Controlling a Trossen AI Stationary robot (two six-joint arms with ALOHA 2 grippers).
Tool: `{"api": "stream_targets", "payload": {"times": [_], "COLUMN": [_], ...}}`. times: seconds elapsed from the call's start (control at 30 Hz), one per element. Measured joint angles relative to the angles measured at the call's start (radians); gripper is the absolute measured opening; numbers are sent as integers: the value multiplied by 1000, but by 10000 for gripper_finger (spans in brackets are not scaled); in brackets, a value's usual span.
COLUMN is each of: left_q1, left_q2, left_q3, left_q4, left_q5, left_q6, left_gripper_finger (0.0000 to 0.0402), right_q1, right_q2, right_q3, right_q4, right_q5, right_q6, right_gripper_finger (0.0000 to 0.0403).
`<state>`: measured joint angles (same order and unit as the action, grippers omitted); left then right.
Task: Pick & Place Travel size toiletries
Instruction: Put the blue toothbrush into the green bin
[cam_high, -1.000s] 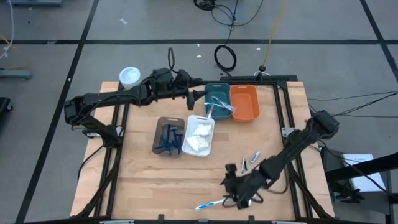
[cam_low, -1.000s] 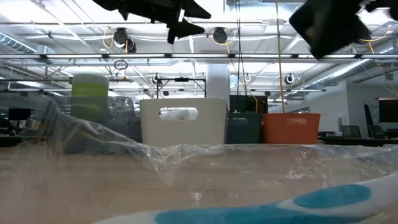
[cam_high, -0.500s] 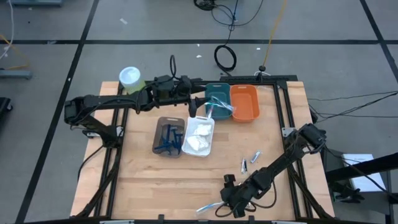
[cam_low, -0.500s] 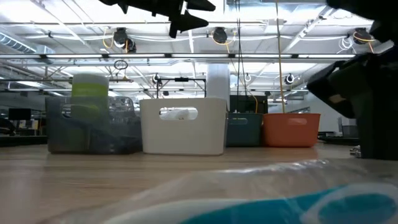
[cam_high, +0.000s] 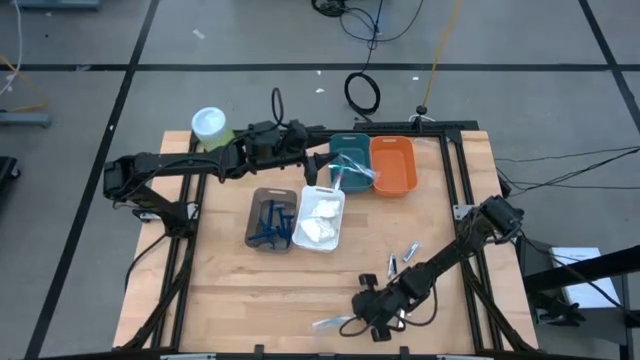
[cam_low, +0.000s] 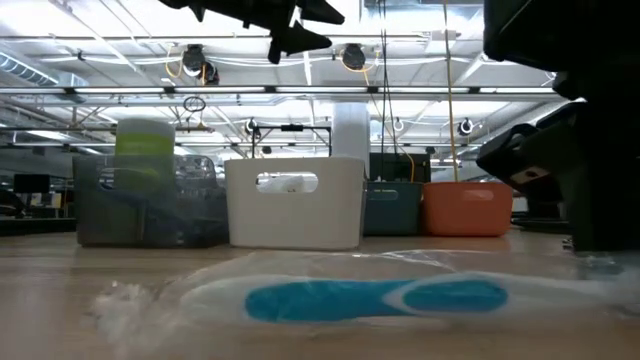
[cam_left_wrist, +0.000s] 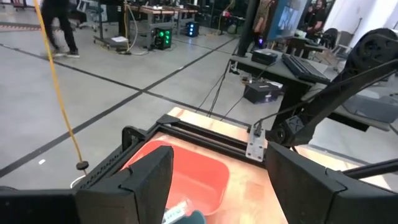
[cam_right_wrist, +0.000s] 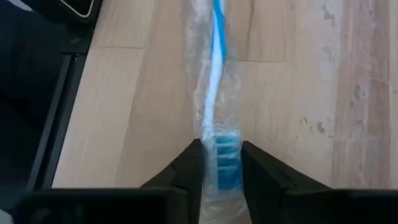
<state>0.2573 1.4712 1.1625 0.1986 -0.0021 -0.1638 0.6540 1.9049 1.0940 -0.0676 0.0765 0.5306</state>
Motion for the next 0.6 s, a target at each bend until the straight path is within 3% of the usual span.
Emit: {"api": "stream_targets", "payload": {"times": [0.13,0.37,0.6], "left_q1": [0,-2,-27], "left_q2": [0,0,0], "left_q3": [0,0,0], "left_q4": [-31,-126,-120], "left_q5": [0,7,103], "left_q6": [0,3,0], "left_gripper_finger": [251,251,251], "right_q1": [-20,-46,-67], "right_q2": [-2,-20,-184], "right_q3": [-15,-18,-21], "right_q4": [-11,-23,-71], "right_q5": [0,0,53], "right_q6": [-13,-67,-120], "right_gripper_finger": [61,61,61]}}
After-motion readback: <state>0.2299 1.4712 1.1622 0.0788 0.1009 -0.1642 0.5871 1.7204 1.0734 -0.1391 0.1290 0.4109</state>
